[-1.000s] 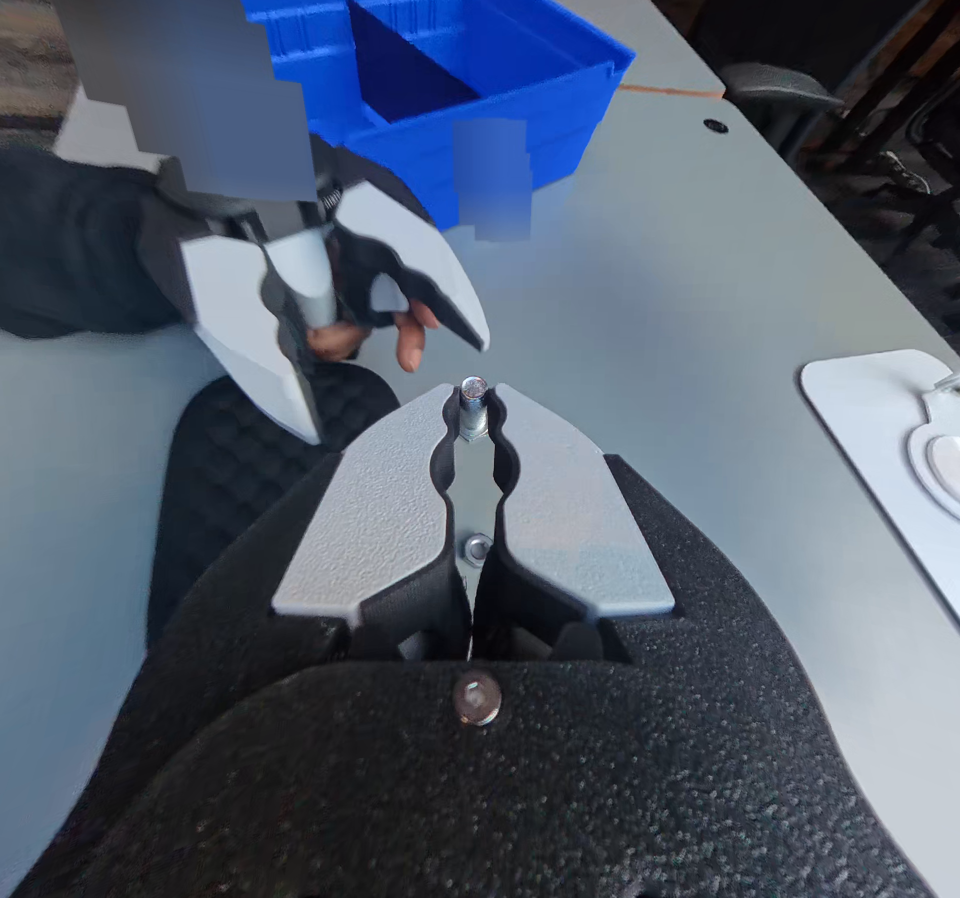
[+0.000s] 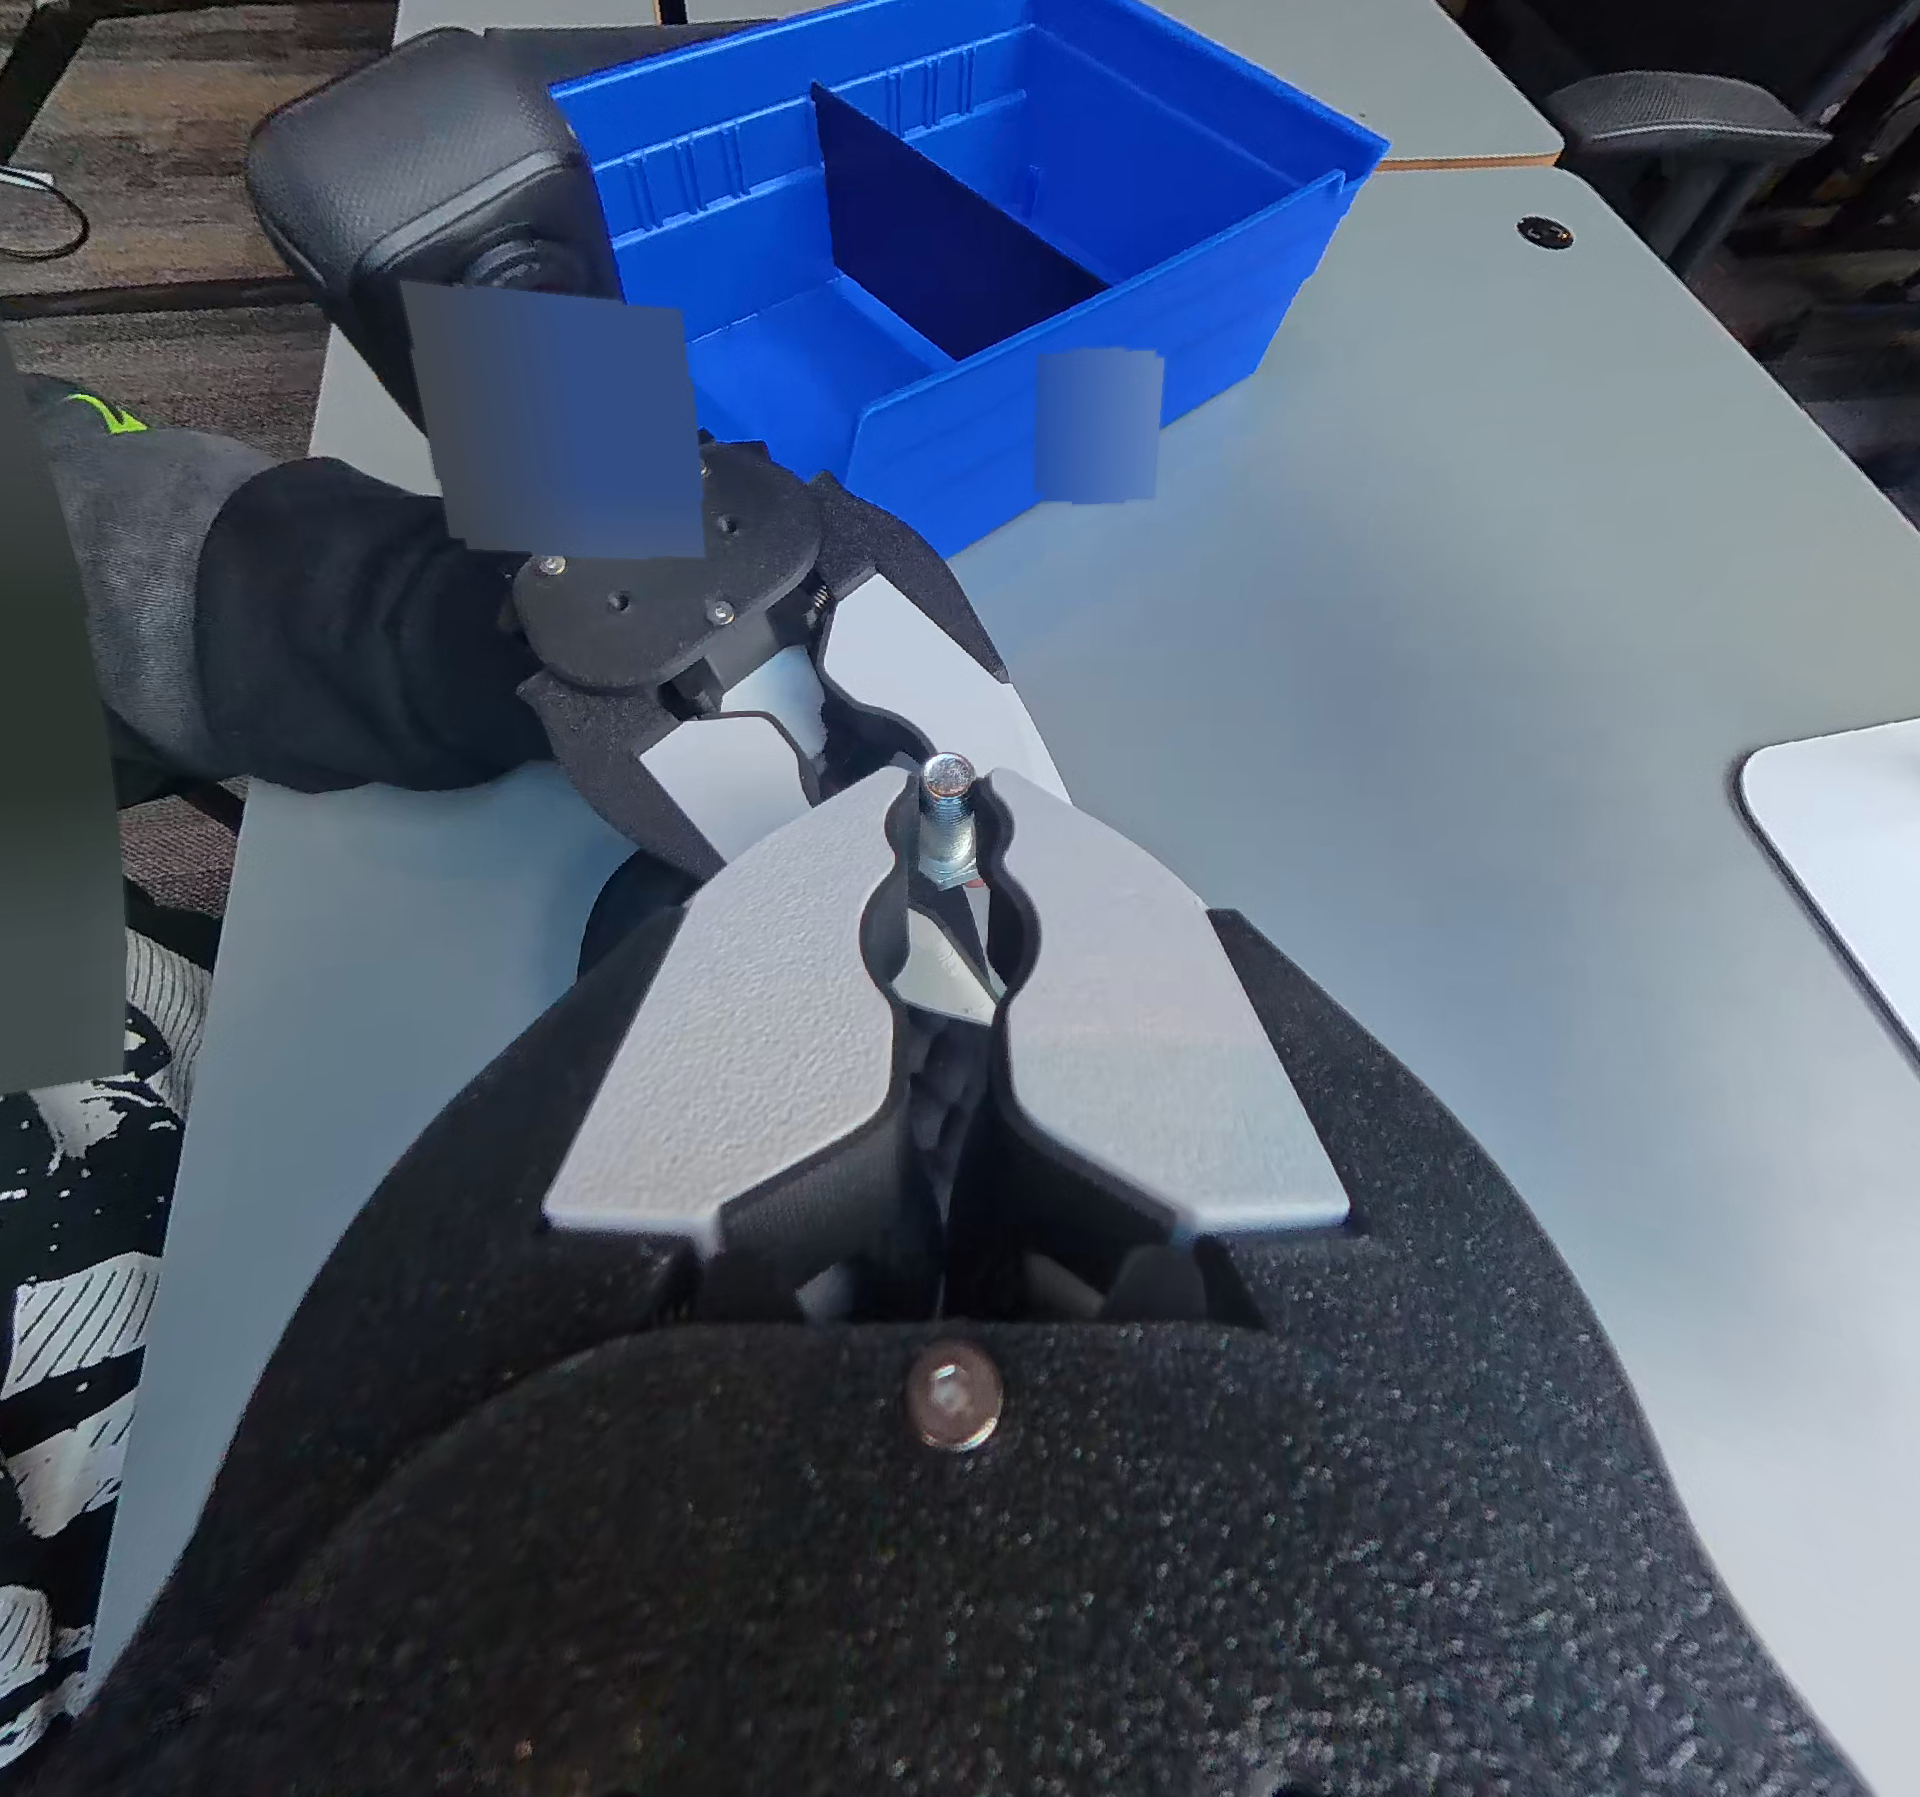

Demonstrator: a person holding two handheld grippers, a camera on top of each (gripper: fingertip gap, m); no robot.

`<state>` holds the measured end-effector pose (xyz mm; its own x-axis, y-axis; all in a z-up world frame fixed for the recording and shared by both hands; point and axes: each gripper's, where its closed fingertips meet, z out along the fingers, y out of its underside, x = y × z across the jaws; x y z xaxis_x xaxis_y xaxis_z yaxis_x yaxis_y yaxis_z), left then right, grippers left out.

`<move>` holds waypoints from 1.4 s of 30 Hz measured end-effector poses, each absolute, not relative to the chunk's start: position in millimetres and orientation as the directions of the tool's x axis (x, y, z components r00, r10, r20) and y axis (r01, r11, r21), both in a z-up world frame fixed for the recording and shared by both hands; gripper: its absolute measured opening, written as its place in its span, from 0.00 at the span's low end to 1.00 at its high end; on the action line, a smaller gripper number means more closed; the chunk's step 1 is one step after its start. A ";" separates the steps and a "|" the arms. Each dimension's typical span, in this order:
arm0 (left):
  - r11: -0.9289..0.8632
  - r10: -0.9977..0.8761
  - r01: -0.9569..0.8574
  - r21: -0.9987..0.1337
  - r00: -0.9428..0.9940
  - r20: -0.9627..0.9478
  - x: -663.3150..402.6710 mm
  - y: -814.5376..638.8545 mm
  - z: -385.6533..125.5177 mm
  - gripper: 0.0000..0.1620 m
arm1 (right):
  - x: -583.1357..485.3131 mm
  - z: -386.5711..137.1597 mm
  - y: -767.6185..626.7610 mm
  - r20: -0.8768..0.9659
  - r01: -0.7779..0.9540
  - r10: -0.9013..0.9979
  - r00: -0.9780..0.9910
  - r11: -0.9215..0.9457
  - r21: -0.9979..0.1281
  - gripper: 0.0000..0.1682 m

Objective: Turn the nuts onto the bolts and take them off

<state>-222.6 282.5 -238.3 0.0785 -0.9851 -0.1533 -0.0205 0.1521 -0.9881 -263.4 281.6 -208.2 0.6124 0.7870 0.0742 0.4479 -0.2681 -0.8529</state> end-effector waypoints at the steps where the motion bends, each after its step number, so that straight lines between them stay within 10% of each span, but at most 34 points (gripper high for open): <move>1: 0.155 -0.984 -0.024 -0.988 0.079 -0.157 -222.3 282.3 -238.7 0.14 | -262.9 -209.2 281.8 0.074 0.450 0.784 0.616 -0.273 -0.850 0.05; 20: 0.172 -0.978 -0.056 -0.984 0.111 -0.177 -223.7 285.5 -240.7 0.09 | -263.8 -211.8 281.5 0.072 0.436 0.773 0.631 -0.276 -0.857 0.05; 28: -0.001 -0.998 0.066 -0.998 -0.057 -0.002 -229.1 265.5 -221.1 0.09 | -240.5 -189.6 271.0 0.089 0.435 0.830 0.551 -0.195 -0.879 0.25; 42: -0.024 -0.961 0.067 -0.997 -0.278 0.004 -232.7 239.9 -227.4 0.09 | -180.6 -330.0 295.3 0.106 0.949 0.983 0.148 -0.111 -0.294 0.20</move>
